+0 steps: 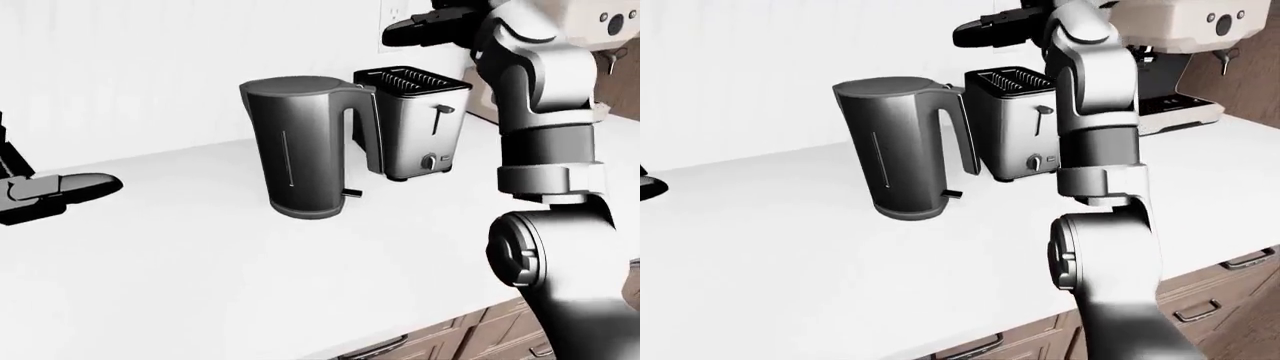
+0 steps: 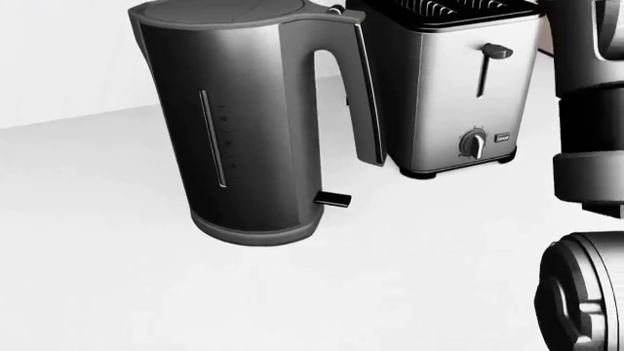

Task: Press the button to open the lid of the electric kettle.

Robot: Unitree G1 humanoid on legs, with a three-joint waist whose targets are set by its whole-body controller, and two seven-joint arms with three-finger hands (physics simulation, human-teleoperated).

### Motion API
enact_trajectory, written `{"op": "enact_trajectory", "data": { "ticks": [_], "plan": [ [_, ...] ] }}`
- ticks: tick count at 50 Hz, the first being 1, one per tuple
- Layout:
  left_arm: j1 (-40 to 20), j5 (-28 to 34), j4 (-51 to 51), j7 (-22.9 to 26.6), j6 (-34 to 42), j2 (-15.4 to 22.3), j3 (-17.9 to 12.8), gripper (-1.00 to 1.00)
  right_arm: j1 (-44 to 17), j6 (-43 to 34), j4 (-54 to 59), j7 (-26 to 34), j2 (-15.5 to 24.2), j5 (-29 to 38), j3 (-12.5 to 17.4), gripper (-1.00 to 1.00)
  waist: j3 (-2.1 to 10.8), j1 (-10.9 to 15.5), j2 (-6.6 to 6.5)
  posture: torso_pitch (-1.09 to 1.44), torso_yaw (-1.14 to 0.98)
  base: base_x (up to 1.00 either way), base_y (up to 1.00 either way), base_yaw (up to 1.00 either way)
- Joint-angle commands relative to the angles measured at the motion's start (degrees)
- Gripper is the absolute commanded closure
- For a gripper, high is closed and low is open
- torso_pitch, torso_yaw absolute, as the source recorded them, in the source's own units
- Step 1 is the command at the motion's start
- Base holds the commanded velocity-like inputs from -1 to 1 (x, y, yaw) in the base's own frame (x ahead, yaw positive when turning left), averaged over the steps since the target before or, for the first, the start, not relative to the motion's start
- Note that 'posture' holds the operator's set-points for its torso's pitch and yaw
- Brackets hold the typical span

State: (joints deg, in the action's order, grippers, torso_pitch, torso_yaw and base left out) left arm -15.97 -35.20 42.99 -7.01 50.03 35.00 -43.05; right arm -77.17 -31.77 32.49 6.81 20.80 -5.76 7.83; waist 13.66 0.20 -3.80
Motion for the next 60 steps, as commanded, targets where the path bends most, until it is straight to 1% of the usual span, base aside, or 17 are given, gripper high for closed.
{"op": "enact_trajectory", "data": {
  "ticks": [1, 3, 8, 18, 24, 50, 60],
  "plan": [
    [-1.07, -0.09, 0.68, -0.23, -1.45, 1.08, -0.35, -1.00, -3.11, 1.19, -0.29, 1.04, 0.38, -1.47, 0.62, -1.00, 0.58, -0.03, -0.17, -0.40, 0.00, 0.00, 0.00, 0.00],
    [-0.81, 0.14, 0.57, -0.18, -1.81, 0.93, -0.25, -1.00, -3.86, 2.09, 1.62, 1.45, 0.47, -1.34, 0.12, -1.00, 0.59, -0.04, -0.22, -0.40, 0.00, 0.00, 0.00, 0.00],
    [-0.68, 0.01, 0.63, -0.31, -1.84, 0.97, -0.42, -1.00, -6.97, 3.43, 6.79, 1.37, 0.34, -1.74, 0.32, -1.00, 0.59, -0.10, -0.37, -0.40, 0.00, 0.00, 0.00, 0.00],
    [-0.62, 0.19, 0.55, -0.33, -2.03, 0.87, -0.20, -1.00, -8.54, 7.13, 12.58, 2.65, -0.72, 0.09, -1.03, -1.00, 0.56, -0.23, -0.55, -0.40, 0.00, 0.00, 0.00, 0.00],
    [-0.41, 0.38, 0.46, -0.11, -2.18, 0.71, -0.36, -1.00, -9.78, 8.02, 15.05, 3.29, -1.52, 0.70, -0.95, -1.00, 0.54, -0.22, -0.66, -0.40, 0.00, 0.00, 0.00, 0.00],
    [-0.60, -0.64, 0.76, -0.55, -1.55, 1.02, -0.90, -1.00, -12.08, 10.16, 20.73, 3.91, -5.12, 0.69, -1.48, -1.00, 0.58, -0.33, -0.92, -0.40, 0.00, 0.00, 0.00, 0.00],
    [-0.31, -0.82, 0.62, -0.49, -1.76, 1.20, -1.15, -1.00, -11.68, 10.83, 21.44, 4.01, -6.27, 0.84, -1.85, -1.00, 0.57, -0.32, -0.99, -0.40, 0.00, 0.00, 0.00, 0.00]
  ]
}}
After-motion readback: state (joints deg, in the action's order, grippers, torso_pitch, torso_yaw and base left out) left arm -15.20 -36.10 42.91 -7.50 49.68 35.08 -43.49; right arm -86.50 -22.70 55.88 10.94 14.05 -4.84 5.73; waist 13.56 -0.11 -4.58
